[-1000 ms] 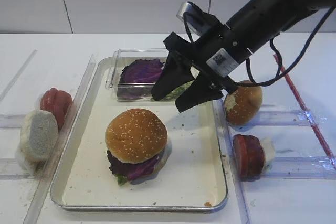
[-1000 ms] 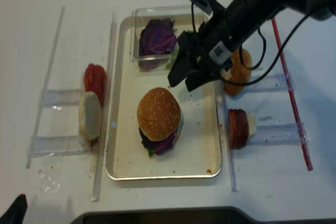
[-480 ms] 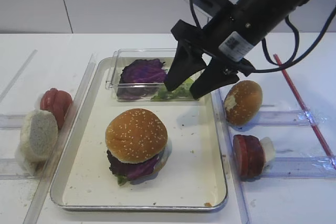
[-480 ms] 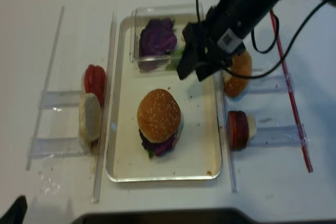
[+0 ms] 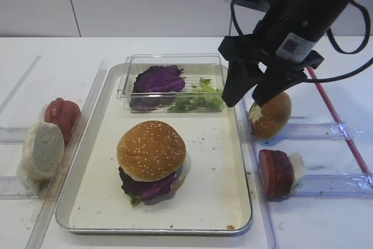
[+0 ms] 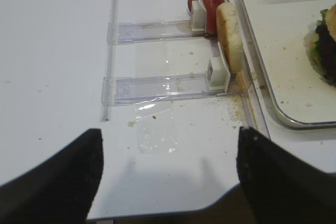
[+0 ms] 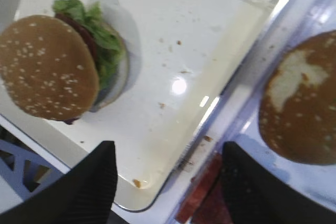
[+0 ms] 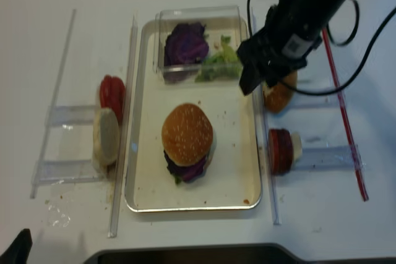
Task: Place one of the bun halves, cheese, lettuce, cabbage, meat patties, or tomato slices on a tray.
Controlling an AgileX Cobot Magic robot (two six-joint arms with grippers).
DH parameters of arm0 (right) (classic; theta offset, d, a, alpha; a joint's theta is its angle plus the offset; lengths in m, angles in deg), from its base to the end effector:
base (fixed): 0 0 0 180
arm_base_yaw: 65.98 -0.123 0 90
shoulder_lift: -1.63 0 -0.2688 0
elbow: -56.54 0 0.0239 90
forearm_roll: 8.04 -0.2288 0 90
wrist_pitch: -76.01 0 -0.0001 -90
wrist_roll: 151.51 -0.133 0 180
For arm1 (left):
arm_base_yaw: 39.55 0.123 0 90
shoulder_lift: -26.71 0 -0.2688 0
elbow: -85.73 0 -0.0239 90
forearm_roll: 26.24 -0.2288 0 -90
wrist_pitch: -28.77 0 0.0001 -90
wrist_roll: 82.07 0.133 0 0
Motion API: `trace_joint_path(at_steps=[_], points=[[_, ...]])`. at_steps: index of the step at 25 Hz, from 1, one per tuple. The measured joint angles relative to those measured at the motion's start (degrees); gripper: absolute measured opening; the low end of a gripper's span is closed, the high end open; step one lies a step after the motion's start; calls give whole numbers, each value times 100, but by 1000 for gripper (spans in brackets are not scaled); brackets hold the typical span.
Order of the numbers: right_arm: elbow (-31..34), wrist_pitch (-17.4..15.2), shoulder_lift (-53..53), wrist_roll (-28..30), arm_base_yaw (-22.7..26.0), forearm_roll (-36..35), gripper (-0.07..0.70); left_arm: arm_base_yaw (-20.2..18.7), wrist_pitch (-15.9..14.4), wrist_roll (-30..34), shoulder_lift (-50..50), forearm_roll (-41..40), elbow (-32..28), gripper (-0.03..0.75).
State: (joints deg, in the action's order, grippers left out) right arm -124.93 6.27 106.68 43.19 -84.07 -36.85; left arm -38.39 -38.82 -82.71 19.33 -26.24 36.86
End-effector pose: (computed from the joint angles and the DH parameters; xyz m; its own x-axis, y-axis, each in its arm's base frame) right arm 0.2825 0.1555 0.2350 -0.9123 -0.3621 -0.1911 -0.4094 0.8024 0.4342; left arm 0.0208 0.0004 0.2304 -0.5565 -0.0224 -0.8305 -0.0265 0.9996 -0.0093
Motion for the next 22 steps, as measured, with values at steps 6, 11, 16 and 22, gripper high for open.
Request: trace_joint_path(at_steps=[6, 11, 16, 22], points=[[0, -21, -62, -460, 0, 1265, 454, 0, 0, 0, 0, 0, 0, 489], [0, -34, -62, -1205, 0, 2299, 454, 0, 0, 0, 0, 0, 0, 489], [0, -34, -62, -1819, 0, 2840, 454, 0, 0, 0, 0, 0, 0, 489], [0, -34, -62, -1903, 112, 2763, 454, 0, 0, 0, 0, 0, 0, 489]])
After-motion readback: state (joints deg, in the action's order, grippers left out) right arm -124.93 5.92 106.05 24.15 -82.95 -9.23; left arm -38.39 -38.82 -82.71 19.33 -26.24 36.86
